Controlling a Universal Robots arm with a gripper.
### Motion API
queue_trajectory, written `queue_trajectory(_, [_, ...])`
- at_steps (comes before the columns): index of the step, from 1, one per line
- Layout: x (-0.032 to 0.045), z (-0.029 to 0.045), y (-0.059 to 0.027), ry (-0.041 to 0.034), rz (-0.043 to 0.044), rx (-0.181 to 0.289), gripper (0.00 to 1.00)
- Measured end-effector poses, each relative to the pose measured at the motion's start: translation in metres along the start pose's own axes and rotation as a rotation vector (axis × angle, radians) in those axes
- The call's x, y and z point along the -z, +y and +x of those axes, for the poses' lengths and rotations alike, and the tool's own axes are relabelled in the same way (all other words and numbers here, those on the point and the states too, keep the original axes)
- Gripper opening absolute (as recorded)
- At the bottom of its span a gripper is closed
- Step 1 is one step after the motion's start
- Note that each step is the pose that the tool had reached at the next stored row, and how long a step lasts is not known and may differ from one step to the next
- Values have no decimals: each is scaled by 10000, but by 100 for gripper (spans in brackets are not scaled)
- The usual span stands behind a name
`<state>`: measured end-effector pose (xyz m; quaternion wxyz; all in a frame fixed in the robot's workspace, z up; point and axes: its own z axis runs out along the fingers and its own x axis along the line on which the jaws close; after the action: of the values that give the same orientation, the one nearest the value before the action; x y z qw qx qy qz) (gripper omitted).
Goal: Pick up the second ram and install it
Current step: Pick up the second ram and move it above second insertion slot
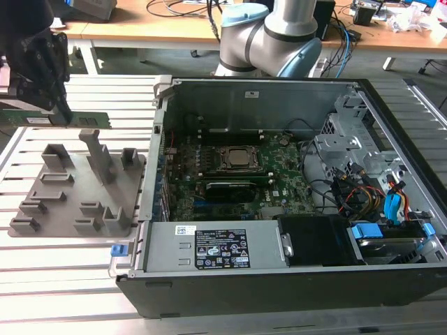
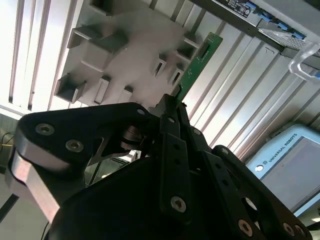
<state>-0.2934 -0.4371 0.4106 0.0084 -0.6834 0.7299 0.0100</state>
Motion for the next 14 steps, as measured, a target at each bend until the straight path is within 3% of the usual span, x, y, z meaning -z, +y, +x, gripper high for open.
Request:
queue_trajectory(6, [-1,-17,-260,0,0,0,14])
queue_trajectory(14, [-2,-29,-435,1,0,0,14])
